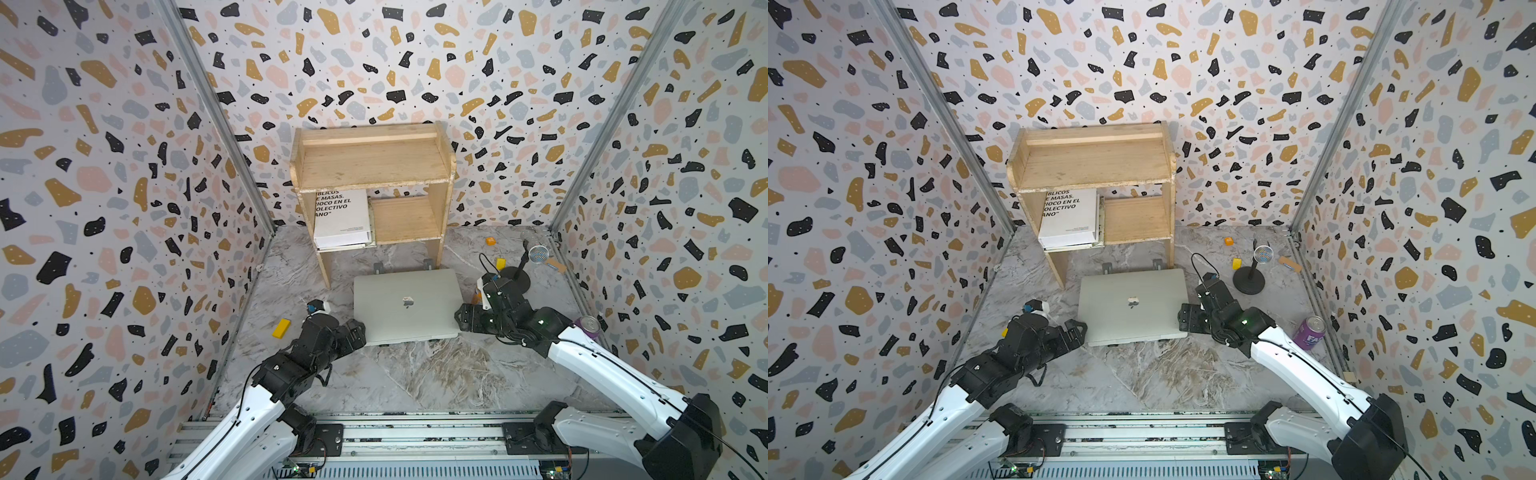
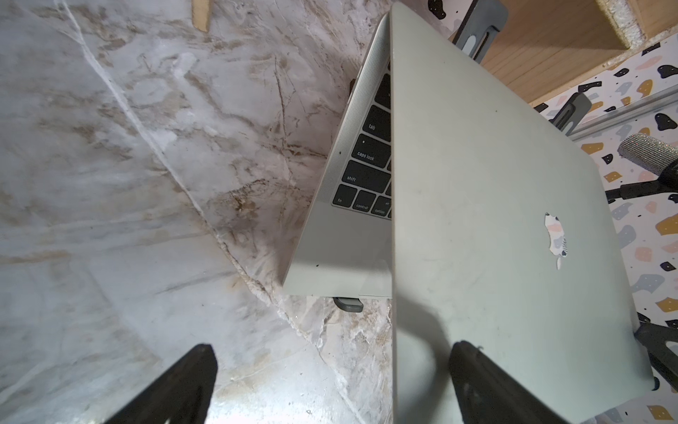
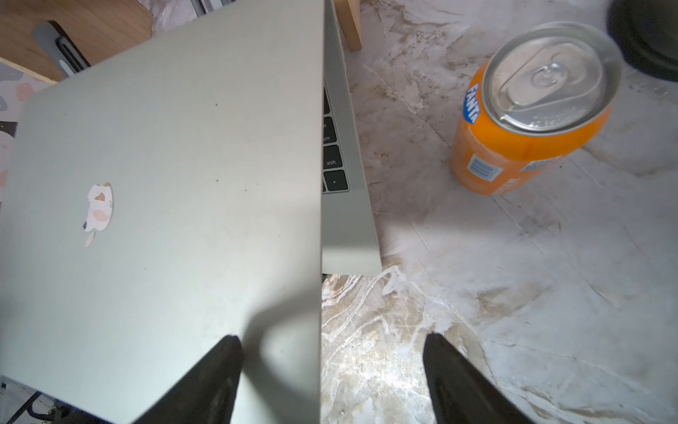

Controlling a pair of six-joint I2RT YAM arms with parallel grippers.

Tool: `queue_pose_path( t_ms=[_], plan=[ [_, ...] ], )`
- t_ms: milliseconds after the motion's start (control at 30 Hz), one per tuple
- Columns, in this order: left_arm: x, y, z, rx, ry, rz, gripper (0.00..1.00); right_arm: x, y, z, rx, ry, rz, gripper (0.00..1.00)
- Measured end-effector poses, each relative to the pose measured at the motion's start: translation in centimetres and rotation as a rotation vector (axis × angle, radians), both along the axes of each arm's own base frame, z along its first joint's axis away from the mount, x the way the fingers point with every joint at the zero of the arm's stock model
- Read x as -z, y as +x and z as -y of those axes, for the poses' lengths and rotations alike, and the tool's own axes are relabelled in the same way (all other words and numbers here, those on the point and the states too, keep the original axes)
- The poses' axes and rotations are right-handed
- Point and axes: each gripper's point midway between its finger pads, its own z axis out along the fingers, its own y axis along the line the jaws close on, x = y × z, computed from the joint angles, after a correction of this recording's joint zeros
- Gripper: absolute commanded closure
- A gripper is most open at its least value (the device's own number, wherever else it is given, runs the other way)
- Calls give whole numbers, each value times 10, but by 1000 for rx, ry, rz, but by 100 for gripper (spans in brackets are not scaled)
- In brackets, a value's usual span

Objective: Close the laptop lid and set it aside
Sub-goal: Close the lid of the laptop.

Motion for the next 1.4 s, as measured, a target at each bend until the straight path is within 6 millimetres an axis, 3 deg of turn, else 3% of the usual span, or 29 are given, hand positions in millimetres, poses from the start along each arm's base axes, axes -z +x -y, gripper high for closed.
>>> queue_pose_path(
  t_ms=[1400],
  plan=[
    [38, 22, -2, -60, 72, -24, 0, 44, 21, -12, -10, -66, -31, 16]
  ],
)
